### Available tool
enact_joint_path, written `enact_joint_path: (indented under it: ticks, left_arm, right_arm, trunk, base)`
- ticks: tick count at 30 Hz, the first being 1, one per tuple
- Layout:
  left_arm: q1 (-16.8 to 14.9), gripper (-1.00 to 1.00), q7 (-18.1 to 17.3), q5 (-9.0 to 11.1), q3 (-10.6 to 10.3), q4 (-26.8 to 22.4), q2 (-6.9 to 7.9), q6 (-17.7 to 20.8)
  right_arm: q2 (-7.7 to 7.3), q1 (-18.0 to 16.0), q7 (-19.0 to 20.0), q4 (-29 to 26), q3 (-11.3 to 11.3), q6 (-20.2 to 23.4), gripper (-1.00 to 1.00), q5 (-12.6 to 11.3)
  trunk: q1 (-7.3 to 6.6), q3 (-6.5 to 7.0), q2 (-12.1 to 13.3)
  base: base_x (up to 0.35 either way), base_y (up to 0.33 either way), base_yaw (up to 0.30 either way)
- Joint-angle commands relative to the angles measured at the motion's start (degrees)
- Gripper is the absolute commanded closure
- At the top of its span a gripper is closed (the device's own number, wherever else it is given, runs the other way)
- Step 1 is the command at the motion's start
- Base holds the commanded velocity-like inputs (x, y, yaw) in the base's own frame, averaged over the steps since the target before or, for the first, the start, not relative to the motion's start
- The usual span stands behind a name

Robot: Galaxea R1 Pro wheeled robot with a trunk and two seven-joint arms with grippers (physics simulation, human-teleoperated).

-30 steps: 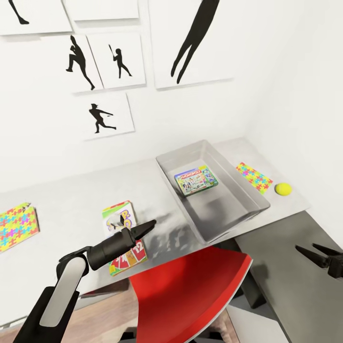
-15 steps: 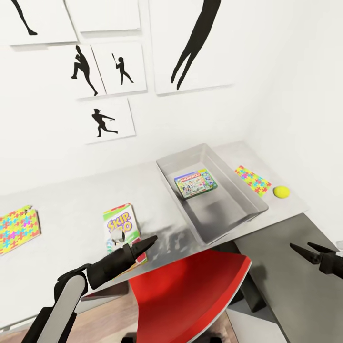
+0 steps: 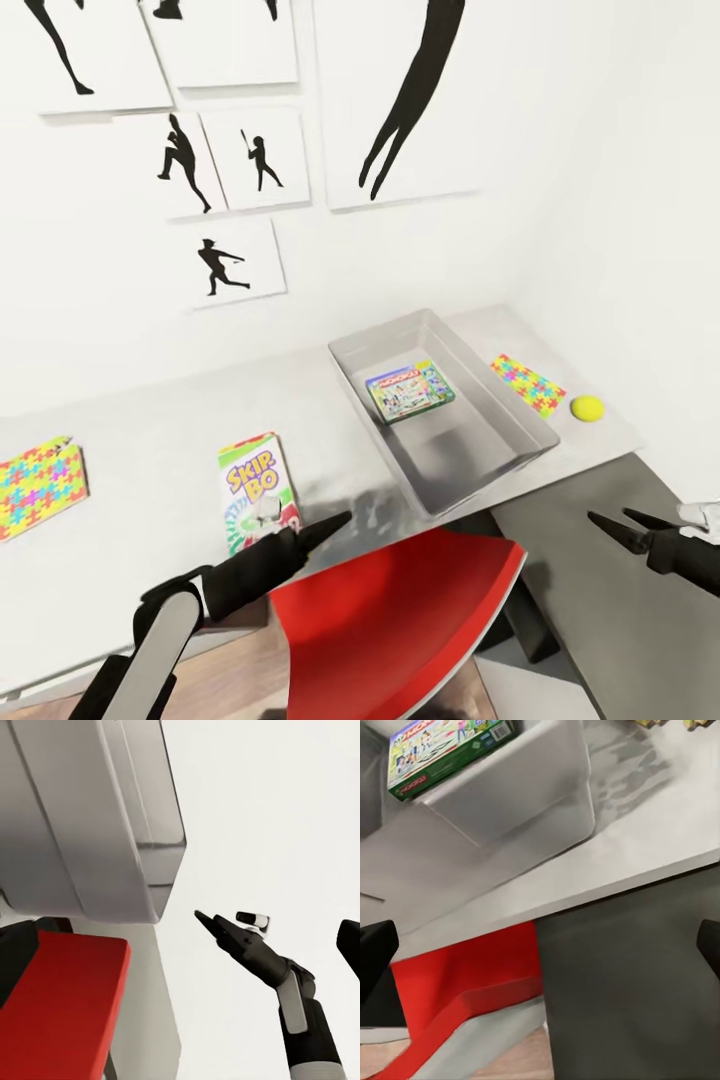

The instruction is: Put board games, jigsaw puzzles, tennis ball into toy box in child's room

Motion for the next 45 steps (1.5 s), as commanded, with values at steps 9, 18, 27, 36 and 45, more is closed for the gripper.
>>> enact_joint_path:
  ticks: [9,18,27,36,45]
  left_arm:
    - [0.3,-1.0,-0.1,-1.5,-1.1,0.0,-0.04,-2.5]
    - [0.6,-1.0,-0.2,-2.0,-1.3,0.0,-0.06,-3.3]
    - [0.9,-1.0,0.1,-2.3,-1.4,0.1,-0.02,-3.6]
    - [1.4,-1.0,0.2,-2.6,-1.3,0.1,0.0,-3.6]
    - [1.8,-1.0,0.9,-2.7,-1.0,0.1,0.0,-3.6]
  right_arm:
    - [0.84,-0.2,0.3,-0.1,1.4,0.4,-1.0,0.9]
    - [1.47,-0.2,0.0,0.0,4.4,0.3,-1.0,1.1]
    - [1.63,-0.1,-1.8,0.0,5.2,0.2,-1.0,1.1]
    - [1.5,-0.1,-2.8,0.0,5.3,0.2,-1.0,1.1]
    - [1.44,-0.1,-2.9,-0.1,5.3,0.3,-1.0,1.0]
  trunk:
    - [0.03,0.78,-0.1]
    - [0.03,1.64,-0.1]
    - [0.03,2.49,-0.1]
    - [0.03,3.35,-0.1]
    - [0.03,4.21,-0.1]
  base:
    - [0.0,0.0,0.0]
    - [0.0,0.0,0.0]
    - [0.0,0.0,0.0]
    - [0.0,0.0,0.0]
    - [0.0,0.0,0.0]
